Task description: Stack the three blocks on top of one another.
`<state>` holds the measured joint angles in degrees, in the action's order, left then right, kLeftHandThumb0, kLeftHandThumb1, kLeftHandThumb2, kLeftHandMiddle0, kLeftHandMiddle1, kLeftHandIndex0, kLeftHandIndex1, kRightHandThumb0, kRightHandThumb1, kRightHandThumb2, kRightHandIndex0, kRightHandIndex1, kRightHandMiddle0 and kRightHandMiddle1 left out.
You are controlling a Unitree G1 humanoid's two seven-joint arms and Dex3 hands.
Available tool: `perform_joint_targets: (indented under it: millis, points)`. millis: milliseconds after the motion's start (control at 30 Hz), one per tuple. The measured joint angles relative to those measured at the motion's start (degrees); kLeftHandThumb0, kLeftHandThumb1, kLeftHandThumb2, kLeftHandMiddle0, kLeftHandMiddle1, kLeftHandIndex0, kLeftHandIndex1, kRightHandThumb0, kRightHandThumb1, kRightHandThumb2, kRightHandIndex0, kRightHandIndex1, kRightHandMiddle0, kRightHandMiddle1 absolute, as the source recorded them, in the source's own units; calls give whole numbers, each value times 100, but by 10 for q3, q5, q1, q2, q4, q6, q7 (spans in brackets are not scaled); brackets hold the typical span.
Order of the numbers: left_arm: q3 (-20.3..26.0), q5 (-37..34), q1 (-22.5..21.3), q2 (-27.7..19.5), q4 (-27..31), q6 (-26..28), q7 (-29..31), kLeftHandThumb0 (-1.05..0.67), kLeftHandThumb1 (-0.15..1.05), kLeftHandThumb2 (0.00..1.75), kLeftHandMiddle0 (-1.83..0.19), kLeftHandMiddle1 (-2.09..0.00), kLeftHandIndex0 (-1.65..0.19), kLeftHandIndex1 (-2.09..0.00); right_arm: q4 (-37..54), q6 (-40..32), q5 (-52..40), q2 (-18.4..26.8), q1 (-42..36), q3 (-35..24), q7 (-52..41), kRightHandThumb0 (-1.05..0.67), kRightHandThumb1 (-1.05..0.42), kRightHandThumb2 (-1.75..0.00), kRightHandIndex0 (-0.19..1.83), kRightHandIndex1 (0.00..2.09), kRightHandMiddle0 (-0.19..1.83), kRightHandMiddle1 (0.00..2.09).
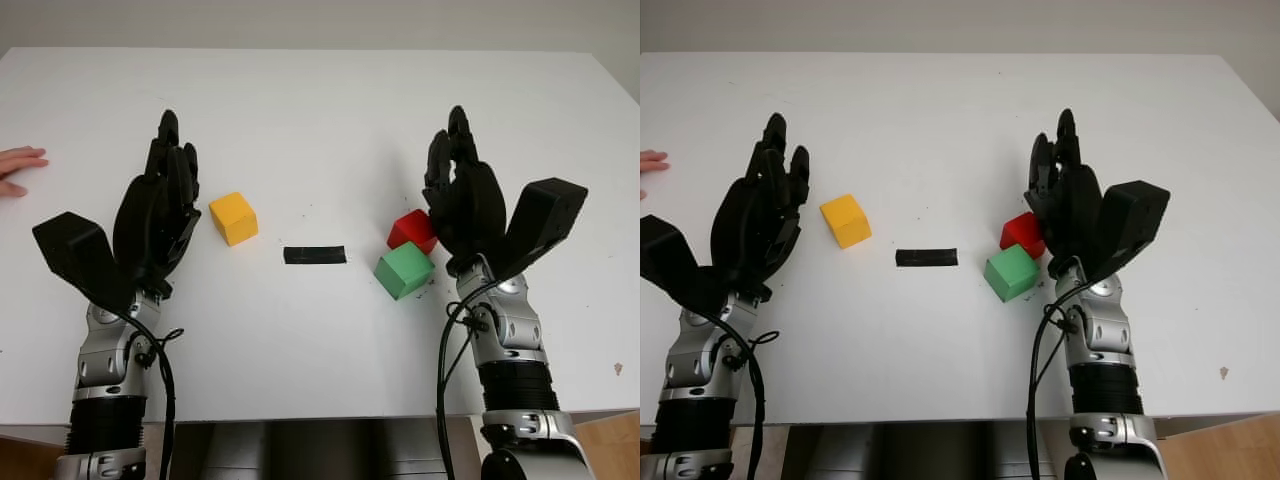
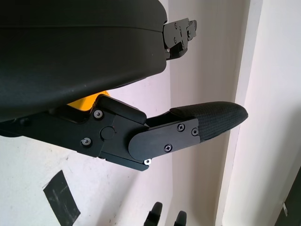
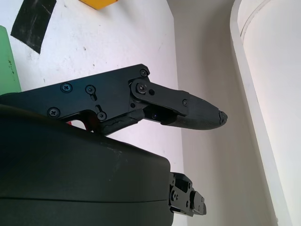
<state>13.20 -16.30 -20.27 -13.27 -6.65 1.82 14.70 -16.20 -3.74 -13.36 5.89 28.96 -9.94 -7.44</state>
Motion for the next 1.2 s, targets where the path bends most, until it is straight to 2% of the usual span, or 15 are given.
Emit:
perform_joint_targets:
  millis: [300, 367, 400, 467, 500, 533, 567, 667, 733, 767, 867, 1000, 1200]
  points:
    - [0, 0, 5, 0, 12, 9, -4, -79, 105, 68, 19, 0, 19, 0, -2, 2, 4, -1, -1, 3, -8, -62, -105, -68, -19, 0, -19, 0]
    - [0, 1, 5, 0, 12, 11, -5, -80, 105, 68, 19, 0, 19, 0, -11, 3, 6, 7, 2, 4, -26, -59, -105, -63, -19, 0, -19, 0]
    - [0, 1, 5, 0, 12, 12, -7, -80, 105, 68, 19, 0, 19, 0, -14, 3, 6, 14, 2, 4, -38, -60, -105, -54, -18, 1, -18, 1]
    - [0, 2, 5, 0, 12, 13, -10, -80, 105, 68, 19, 0, 19, 0, -16, 8, 9, 42, 7, 3, -69, -55, -103, -24, 1, 11, -2, 14]
    - [0, 3, 5, 0, 12, 13, -12, -80, 105, 68, 19, 0, 19, 0, -19, 19, 14, 63, 14, 2, -86, -53, -104, -16, 6, 14, -3, 28]
    - [-1, 4, 5, 0, 12, 13, -14, -80, 105, 68, 19, 0, 19, 0, -23, 35, 21, 86, 23, 1, -103, -53, -101, -10, 13, 17, -7, 50]
    - [-1, 4, 5, 0, 12, 13, -14, -80, 105, 68, 19, 0, 19, 0, -25, 51, 28, 110, 34, 1, -118, -53, -100, -7, 16, 18, -9, 59]
    - [-3, 5, 5, 0, 12, 12, -15, -80, 105, 68, 19, 0, 19, 0, -34, 73, 55, 185, 72, 5, -174, -47, -86, -2, 26, 22, 0, 71]
    - [-3, 5, 5, 1, 13, 12, -14, -80, 105, 67, 19, 0, 19, 0, -45, 81, 87, 246, 103, 19, -222, -42, -78, -4, 35, 21, 19, 51]
    - [-3, 5, 5, 1, 14, 12, -15, -80, 105, 67, 19, 0, 19, 0, -48, 84, 105, 273, 117, 29, -242, -41, -76, -5, 41, 17, 34, 32]
    - [-3, 5, 5, 2, 14, 12, -14, -79, 105, 68, 19, 0, 19, 0, -66, 123, 175, 345, 157, 69, -291, -43, -70, -5, 50, 12, 54, 13]
    - [-3, 4, 5, 4, 14, 10, -13, -79, 105, 68, 19, 0, 19, 0, -68, 167, 270, 404, 198, 126, -314, -49, -70, -5, 51, 9, 57, 8]
    - [-2, 0, 5, 4, 14, 10, -13, -79, 105, 69, 19, 0, 19, 0, -49, 204, 367, 438, 220, 195, -361, -49, -75, -6, 42, 4, 47, 4]
